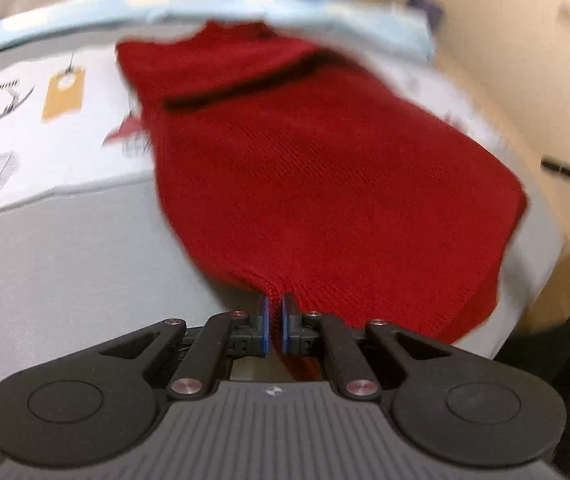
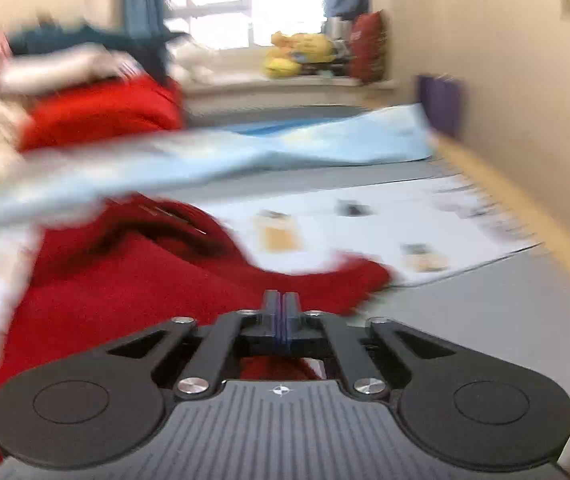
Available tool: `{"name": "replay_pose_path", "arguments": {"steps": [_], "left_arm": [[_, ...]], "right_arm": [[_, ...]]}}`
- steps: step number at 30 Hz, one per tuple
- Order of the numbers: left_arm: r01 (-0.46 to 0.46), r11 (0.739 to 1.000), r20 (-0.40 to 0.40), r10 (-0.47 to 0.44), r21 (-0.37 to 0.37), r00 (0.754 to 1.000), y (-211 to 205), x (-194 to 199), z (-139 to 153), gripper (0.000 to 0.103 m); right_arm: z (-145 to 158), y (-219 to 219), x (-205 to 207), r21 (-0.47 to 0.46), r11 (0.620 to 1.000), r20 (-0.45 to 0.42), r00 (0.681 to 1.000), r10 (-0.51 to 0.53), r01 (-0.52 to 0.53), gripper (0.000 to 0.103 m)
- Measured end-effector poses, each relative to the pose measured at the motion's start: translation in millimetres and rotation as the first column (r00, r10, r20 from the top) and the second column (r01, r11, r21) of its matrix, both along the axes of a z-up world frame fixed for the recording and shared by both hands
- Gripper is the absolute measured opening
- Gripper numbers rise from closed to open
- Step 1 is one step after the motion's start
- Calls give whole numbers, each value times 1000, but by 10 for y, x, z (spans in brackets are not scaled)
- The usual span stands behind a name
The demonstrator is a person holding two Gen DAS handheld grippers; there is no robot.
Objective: Fold small clothes
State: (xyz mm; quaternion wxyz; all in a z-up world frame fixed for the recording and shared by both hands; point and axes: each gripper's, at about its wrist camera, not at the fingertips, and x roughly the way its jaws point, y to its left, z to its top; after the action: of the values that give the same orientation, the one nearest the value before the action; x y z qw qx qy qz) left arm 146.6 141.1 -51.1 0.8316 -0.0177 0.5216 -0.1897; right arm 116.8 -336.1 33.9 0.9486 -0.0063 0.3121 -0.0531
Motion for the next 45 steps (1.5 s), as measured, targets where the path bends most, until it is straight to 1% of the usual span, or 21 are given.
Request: {"name": "replay_pose_path", "arguments": {"steps": [1,4,6,8,11,14,18,19,21,22,23,24,27,30,34,37,38,40,41,44,45], "left_arm": [[2,999,-27,-1,52,1000,66,-28,-66,6],[2,968,-76,17,249,997,330,-142,-265,5],[18,949,-102,15,315,995,456,-232,-340,5],[3,956,-132,37,294,991,550,-255,-357,6],[-30,965,-121,63,259,991,599,-237,-287,9],[-85,969,-108,112,230,988,616,-125,-228,27],[-121,967,-116,150,223,982,548,-46,-288,27],[-128,966,-119,158,225,980,514,-37,-312,27],[-121,964,-136,156,235,978,473,-2,-397,27],[-106,962,-129,142,251,981,430,-4,-415,26],[-86,960,-119,122,266,985,388,-11,-418,11],[-64,961,-117,98,268,988,346,-32,-405,6],[-8,977,-110,32,213,993,243,-110,-286,5],[63,955,-144,-22,289,989,154,-156,-394,5],[154,927,-188,-93,342,978,39,-173,-418,6],[197,914,-216,-125,355,968,-18,-183,-383,5],[216,905,-223,-140,367,965,-63,-193,-390,5],[257,879,-234,-173,401,957,-143,-194,-431,5],[269,872,-239,-182,409,954,-178,-209,-431,5],[289,868,-262,-193,403,946,-252,-258,-403,5],[301,864,-270,-202,404,941,-274,-277,-398,5]], "right_arm": [[-70,-10,-34,-1,1000,-42,999,30,-30,0],[-277,-21,-11,174,972,-145,972,187,-161,1],[-334,-39,24,204,969,-136,976,170,-140,18],[-485,-114,97,317,944,-160,975,153,-96,40],[-767,-152,246,375,926,-251,959,133,-30,43],[-1041,-28,477,366,930,-309,939,154,-32,45],[-1311,100,695,334,942,-406,905,126,19,44],[-1370,141,737,324,946,-423,897,126,19,40],[-1468,182,772,292,957,-452,882,137,1,17],[-1482,212,758,272,962,-454,879,146,-19,15],[-1464,244,743,254,966,-442,882,161,-49,10],[-1426,249,716,249,966,-428,887,174,-69,8],[-1229,115,569,244,966,-364,916,169,-81,5],[-1111,-130,367,231,972,-353,929,115,-32,4],[-1322,-203,191,221,974,-479,864,154,-51,5],[-1280,-214,196,246,968,-455,876,162,-52,11],[-1230,-218,215,257,965,-422,892,162,-53,15],[-1190,-205,269,253,966,-376,915,146,-50,44],[-1193,-190,317,252,966,-361,921,146,-54,45],[-1323,-92,471,233,967,-396,899,187,-99,39],[-1388,-58,505,221,969,-423,885,196,-109,15]]}}
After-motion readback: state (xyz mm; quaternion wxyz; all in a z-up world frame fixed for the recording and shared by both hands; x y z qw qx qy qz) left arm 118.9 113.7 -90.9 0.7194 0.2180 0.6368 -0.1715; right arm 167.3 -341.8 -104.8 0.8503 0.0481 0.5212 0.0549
